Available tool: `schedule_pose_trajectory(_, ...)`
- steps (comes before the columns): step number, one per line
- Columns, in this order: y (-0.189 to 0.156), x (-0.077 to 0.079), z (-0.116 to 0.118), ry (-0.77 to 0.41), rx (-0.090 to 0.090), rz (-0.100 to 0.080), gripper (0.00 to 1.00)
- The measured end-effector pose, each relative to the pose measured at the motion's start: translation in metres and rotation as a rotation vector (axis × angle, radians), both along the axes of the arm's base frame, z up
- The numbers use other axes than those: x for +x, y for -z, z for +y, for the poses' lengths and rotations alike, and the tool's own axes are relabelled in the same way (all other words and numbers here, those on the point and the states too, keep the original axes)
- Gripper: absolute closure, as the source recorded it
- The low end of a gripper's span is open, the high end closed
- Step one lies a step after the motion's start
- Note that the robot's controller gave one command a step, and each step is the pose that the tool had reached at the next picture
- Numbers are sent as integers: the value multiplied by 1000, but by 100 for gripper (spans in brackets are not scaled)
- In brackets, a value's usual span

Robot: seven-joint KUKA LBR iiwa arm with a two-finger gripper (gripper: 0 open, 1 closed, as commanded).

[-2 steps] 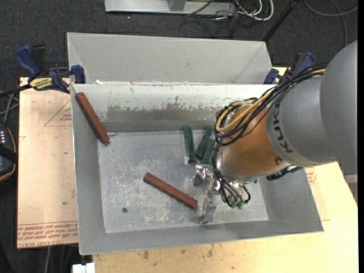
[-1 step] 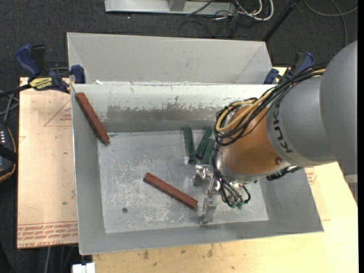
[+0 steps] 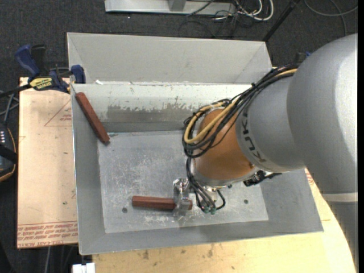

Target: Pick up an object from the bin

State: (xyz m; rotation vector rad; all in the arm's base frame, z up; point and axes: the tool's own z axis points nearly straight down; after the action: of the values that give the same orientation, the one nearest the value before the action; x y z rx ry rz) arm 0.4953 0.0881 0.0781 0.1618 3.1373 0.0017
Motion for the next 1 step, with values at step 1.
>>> schedule_pose_trajectory(1,0,0,0,0,0,0,100)
